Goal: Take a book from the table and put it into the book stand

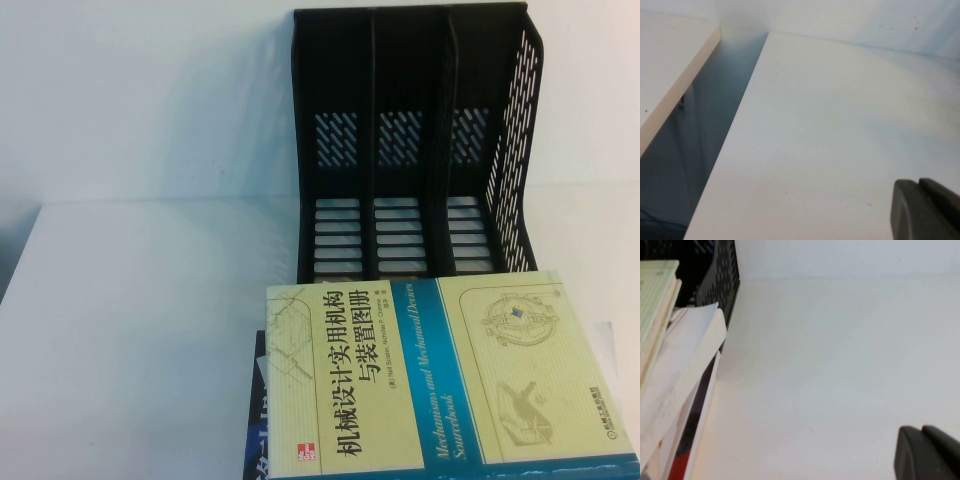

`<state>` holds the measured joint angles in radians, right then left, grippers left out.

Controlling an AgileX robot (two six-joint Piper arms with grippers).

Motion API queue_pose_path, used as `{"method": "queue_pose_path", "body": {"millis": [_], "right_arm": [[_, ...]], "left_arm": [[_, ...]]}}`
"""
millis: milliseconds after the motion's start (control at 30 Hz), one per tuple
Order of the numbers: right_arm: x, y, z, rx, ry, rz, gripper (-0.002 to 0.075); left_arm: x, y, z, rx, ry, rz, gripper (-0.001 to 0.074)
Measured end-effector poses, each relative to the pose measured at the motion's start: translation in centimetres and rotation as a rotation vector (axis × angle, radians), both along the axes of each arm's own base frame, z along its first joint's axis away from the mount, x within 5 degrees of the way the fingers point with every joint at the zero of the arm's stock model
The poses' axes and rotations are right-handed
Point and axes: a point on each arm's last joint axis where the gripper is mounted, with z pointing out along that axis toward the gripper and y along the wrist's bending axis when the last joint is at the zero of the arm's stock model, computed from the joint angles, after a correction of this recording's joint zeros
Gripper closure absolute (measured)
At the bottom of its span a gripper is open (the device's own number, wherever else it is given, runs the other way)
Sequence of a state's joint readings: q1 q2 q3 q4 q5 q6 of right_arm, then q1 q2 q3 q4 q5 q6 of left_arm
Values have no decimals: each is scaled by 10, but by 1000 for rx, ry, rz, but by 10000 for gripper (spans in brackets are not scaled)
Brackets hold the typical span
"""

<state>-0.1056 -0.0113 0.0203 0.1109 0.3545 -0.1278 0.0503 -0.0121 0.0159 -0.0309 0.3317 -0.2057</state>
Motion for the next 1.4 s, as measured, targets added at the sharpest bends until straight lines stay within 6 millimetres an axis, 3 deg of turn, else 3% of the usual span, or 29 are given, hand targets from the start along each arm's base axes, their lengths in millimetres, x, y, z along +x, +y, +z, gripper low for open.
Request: {"method": "queue_pose_path", "body": {"millis": [300, 733, 1067, 1400], "right_arm": [[0, 0, 0, 0, 0, 0, 722], [0, 0, 0, 2, 0, 0, 722], [0, 0, 0, 2, 0, 0, 722], [2, 3, 3, 104, -57, -1, 722]], "left_arm": [[0, 0, 0, 3, 0, -1, 738], [0, 4, 1, 175, -2, -6, 738], [4, -1, 16, -139, -199, 11, 738], [4, -2, 18, -181, -221, 11, 738]]}}
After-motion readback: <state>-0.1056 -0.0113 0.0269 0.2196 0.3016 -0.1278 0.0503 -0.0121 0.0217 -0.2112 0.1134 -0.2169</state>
